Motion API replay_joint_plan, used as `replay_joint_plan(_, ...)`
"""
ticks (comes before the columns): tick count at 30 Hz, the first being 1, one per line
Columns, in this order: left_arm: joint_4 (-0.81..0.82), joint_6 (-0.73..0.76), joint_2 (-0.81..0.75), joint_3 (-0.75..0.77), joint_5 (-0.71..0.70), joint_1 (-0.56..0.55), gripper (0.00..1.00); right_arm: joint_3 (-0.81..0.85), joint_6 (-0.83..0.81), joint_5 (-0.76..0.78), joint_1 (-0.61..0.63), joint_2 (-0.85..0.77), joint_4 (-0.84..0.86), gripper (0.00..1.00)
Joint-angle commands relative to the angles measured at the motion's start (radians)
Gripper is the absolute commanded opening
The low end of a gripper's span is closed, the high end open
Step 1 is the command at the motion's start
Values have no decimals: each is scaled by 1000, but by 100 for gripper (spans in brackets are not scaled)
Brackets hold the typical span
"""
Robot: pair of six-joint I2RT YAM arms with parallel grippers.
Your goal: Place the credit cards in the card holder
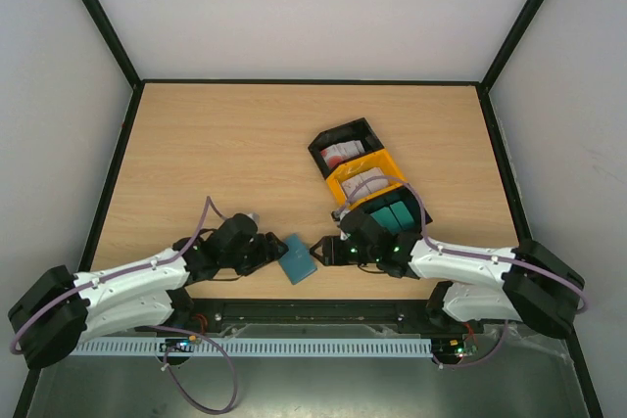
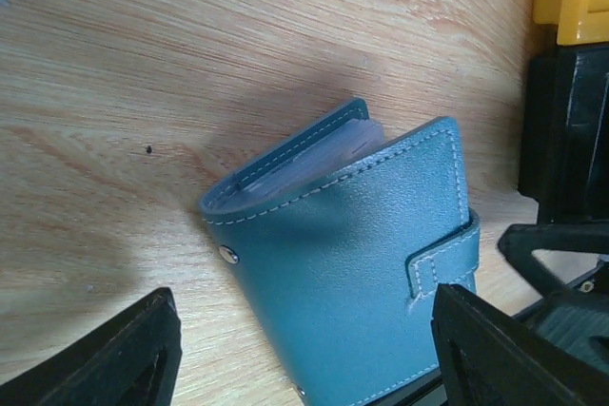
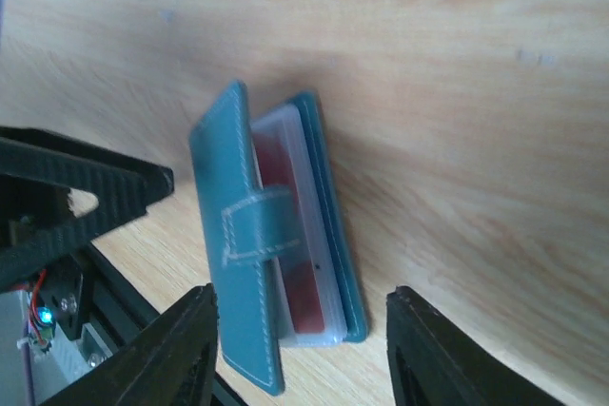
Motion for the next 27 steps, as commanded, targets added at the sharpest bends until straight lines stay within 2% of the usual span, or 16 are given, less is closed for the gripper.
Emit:
replay_joint_plan(1, 14, -47, 33, -8, 5, -13, 71, -21, -37, -90, 14, 75, 94, 45)
replay_joint_plan(8, 28, -50, 90, -8, -3, -18, 68, -41, 0, -157, 23, 169, 224, 34)
replay_joint_plan(13, 61, -61, 101, -27, 7, -21, 70, -49, 50, -93, 24, 207, 223, 17)
replay_joint_plan(18, 121, -86, 102, -39, 26, -21, 72, -89, 130, -58, -3, 242, 247, 5)
replay_joint_plan(27, 281, -113, 169, -66, 51, -33, 73, -181, 232, -167, -78, 298, 412, 3)
